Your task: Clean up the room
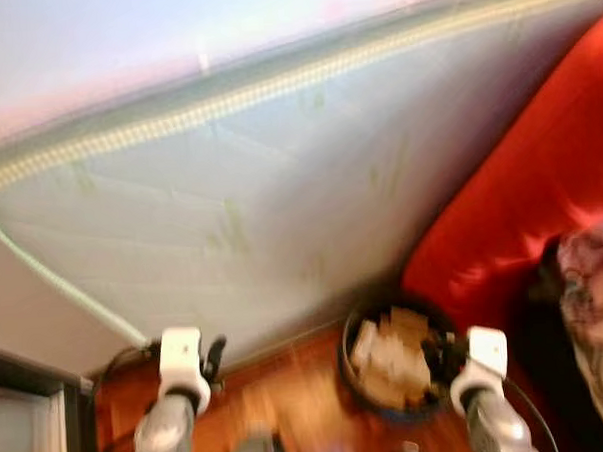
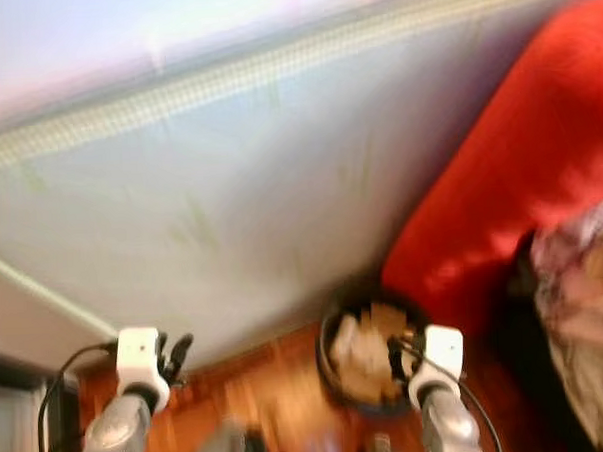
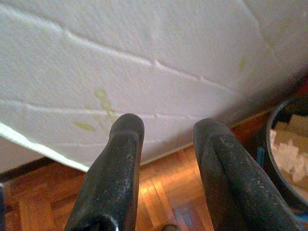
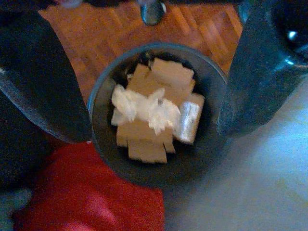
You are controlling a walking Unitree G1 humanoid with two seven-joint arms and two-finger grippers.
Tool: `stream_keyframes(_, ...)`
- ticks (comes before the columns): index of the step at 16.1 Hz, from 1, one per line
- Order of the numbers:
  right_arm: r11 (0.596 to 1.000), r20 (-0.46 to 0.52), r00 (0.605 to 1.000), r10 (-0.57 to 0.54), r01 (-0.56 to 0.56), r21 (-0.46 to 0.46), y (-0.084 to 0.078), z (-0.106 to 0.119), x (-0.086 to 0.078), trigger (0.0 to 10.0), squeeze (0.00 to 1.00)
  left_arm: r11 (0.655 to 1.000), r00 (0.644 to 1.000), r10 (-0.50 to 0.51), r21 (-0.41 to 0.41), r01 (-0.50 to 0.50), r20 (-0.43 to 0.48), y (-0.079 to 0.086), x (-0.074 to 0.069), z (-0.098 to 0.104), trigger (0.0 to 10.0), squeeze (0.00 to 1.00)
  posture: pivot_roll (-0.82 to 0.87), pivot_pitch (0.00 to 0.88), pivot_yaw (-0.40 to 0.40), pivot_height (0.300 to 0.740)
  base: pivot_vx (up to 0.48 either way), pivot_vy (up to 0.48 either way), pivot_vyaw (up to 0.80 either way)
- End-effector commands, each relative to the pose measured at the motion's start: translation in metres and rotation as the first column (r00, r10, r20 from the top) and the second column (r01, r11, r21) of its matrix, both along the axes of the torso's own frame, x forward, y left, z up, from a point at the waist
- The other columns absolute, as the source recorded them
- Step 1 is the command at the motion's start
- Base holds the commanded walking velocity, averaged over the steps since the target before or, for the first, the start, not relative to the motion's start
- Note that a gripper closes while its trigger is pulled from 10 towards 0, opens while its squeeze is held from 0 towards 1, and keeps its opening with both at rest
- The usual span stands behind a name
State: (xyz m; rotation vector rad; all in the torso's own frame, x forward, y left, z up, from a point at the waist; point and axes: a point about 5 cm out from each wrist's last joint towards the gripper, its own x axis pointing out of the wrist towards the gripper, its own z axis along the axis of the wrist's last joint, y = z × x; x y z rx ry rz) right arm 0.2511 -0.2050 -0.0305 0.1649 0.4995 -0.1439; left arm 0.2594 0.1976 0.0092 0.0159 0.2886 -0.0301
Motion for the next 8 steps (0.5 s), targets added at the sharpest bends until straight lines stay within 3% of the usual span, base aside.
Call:
stream_keyframes(1,1.0,-0.097,0.995,-0.001,0.002,0.012,0.004,-0.015,-0.016,10.0,0.0,1.0,0.995,0.025,0.005,-0.025,-0.097,0.005,-0.014,-0.021,10.0,0.0,0.06,0.043,0.024,0.74,0.0,0.0,0.0)
stream_keyframes(3,1.0,-0.157,0.988,0.007,-0.003,0.022,0.009,-0.021,-0.021,10.0,0.0,1.0,0.973,0.016,-0.006,-0.018,-0.23,0.004,-0.026,-0.043,10.0,0.0,0.05,0.0,0.033,0.74,0.0,0.0,0.0)
stream_keyframes(4,1.0,-0.165,0.986,0.012,-0.008,0.025,0.01,-0.022,-0.021,10.0,0.0,1.0,0.966,0.02,-0.008,-0.023,-0.256,0.004,-0.028,-0.047,10.0,0.0,0.04,0.0,0.034,0.74,0.0,0.0,0.0)
stream_keyframes(6,0.999,-0.221,0.975,0.025,-0.018,0.032,0.015,-0.03,-0.031,10.0,0.0,0.999,0.926,0.024,-0.02,-0.034,-0.378,0.002,-0.039,-0.063,10.0,0.0,0.03,0.0,0.036,0.74,0.0,0.0,0.0)
stream_keyframes(8,0.999,-0.275,0.961,0.033,-0.026,0.03,0.019,-0.038,-0.043,10.0,0.0,0.995,0.905,0.086,-0.017,-0.102,-0.417,0.004,-0.042,-0.067,10.0,0.0,0.03,0.0,0.033,0.74,0.0,0.0,0.0)
